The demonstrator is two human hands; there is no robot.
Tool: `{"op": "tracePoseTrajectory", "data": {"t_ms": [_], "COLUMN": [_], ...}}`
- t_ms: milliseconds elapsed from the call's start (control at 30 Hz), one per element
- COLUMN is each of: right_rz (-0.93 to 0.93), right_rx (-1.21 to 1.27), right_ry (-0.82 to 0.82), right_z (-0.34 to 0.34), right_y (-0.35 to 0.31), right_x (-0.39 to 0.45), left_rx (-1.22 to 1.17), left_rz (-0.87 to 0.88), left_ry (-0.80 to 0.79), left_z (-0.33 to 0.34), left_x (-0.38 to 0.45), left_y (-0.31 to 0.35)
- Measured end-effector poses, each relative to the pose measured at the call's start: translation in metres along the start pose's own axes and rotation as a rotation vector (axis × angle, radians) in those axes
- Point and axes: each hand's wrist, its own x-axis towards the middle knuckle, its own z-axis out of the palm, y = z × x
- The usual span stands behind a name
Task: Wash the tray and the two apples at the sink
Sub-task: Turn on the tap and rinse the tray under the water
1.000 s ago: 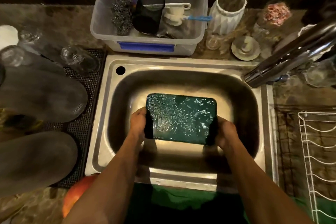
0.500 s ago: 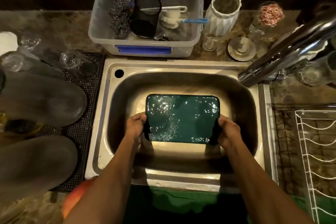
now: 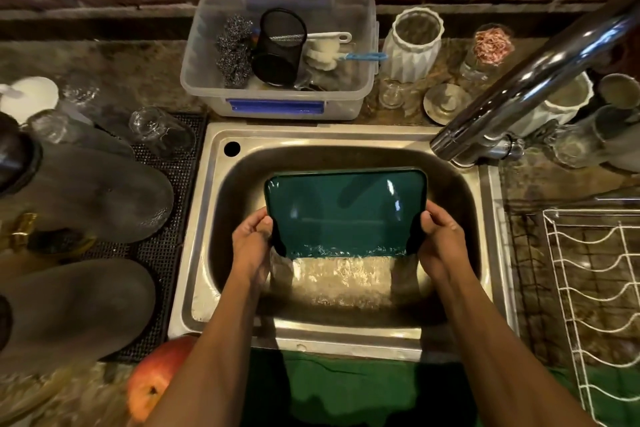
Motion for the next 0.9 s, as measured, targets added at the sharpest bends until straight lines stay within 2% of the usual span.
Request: {"op": "tracePoseTrajectory", "data": {"t_ms": [233,500,667,900], "right_rz": [-0.063,-0.149,-0.155,-0.269], "right_rx": [0.006,-0.067,0.089,0.22], "right_ry": [-0.147,-0.382,-0.445,-0.648], "right_z": [-0.006,-0.014,-0.016,-0.02], "right_y": [-0.009,-0.028,-0.033,-0.044], "right_x": [-0.017,-0.042,-0.046,-0.063], "left_rx": [-0.086,-0.394,-0.375,-0.493], "left_rz": [0.048,0.12,0.176,0.293], "left_ry": [-0.083,-0.258,-0.336,-0.484], "left_z": [-0.011,-0.028,-0.033,-0.032], "left_x": [-0.02,-0.037,-0.049,-0.07], "left_y": [0.014,0.03,0.043,0.059]}}
